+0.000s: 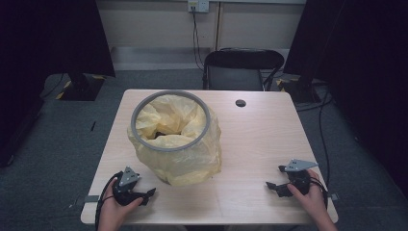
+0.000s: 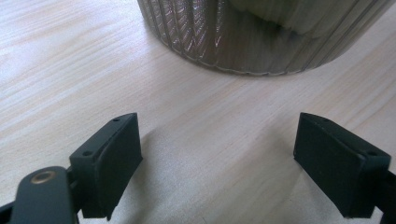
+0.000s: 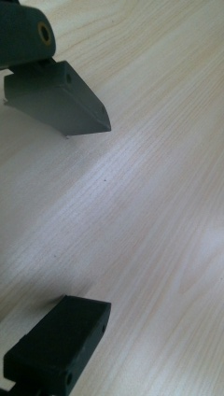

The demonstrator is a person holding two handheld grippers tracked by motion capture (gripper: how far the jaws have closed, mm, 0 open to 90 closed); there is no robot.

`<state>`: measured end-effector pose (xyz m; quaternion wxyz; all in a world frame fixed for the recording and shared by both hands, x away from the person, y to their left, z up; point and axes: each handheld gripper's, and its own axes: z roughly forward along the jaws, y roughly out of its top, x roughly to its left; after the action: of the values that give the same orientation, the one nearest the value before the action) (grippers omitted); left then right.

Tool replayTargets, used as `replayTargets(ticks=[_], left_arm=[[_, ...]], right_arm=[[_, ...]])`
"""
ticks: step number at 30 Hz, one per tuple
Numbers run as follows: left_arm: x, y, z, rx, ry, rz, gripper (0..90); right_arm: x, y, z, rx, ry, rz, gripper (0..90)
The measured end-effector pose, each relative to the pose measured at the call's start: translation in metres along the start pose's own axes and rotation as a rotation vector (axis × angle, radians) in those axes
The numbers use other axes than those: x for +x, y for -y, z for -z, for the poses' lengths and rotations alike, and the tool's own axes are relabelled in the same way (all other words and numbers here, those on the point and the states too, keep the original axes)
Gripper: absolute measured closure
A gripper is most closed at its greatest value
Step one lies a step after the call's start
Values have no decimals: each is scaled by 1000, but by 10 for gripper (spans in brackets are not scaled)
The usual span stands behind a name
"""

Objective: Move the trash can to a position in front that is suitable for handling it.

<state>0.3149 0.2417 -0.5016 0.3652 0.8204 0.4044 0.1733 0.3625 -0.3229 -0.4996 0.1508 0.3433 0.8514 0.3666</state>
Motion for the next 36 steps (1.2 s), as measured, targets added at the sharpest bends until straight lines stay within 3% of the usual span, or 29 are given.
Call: replayTargets(ticks=[5,10,16,29,33,36], left_arm=[[-1,1,2,0,4,-2,152],[-1,2,6,-11,41,45,157],[-4,-5,10,-52,47,60,156],[-30,-29,5,-135,77,17,160],[-34,-36,-1,-116,25,24,146],[-31,-36,-3,-136,5,36,149]], right_arm=[[0,0,0,1,0,-2,109],[0,0,0,1,-7,-1,106],[0,0,0,1,-8,0,106],[0,0,0,0,-8,0,106],[0,0,0,0,-8,0,106],[0,0,0,1,-8,-1,106]])
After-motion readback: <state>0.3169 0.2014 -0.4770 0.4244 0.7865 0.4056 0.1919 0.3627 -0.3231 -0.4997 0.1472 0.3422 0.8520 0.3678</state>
